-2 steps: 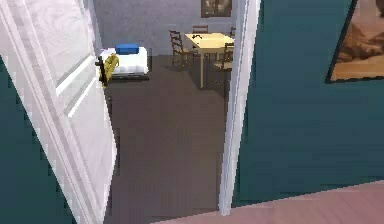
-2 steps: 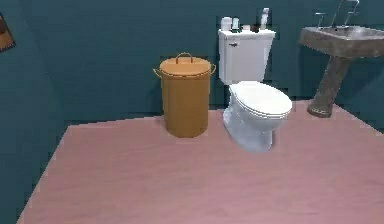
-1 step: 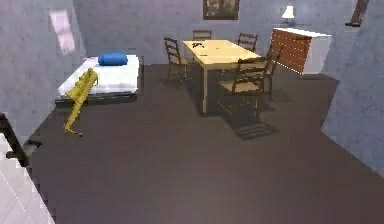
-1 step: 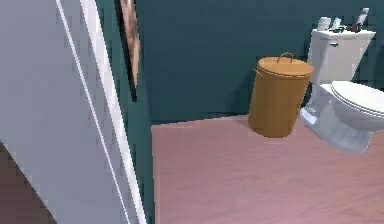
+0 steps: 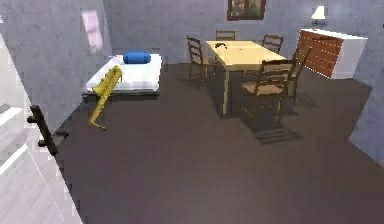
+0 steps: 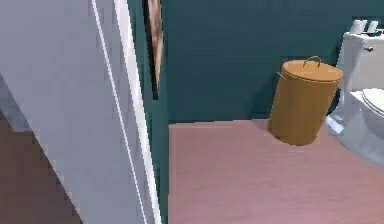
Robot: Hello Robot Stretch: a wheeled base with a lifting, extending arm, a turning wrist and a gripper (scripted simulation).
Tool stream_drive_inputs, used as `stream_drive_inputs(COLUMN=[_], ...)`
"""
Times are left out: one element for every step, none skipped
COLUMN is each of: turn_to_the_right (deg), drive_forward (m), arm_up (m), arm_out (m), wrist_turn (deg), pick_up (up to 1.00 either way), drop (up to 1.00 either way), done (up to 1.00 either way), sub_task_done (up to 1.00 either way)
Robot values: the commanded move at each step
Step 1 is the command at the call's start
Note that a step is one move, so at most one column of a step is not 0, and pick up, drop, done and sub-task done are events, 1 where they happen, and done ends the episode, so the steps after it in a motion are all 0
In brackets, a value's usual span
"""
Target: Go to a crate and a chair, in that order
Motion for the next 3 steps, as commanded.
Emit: stream_drive_inputs(turn_to_the_right=[0.0,-3.0,0.0], drive_forward=[0.2,0.0,0.3], arm_up=[0.0,0.0,0.0], arm_out=[0.0,0.0,0.0], wrist_turn=[0.0,0.0,0.0], pick_up=[0.0,0.0,0.0], drop=[0.0,0.0,0.0], done=[0.0,0.0,0.0], sub_task_done=[0.0,0.0,0.0])
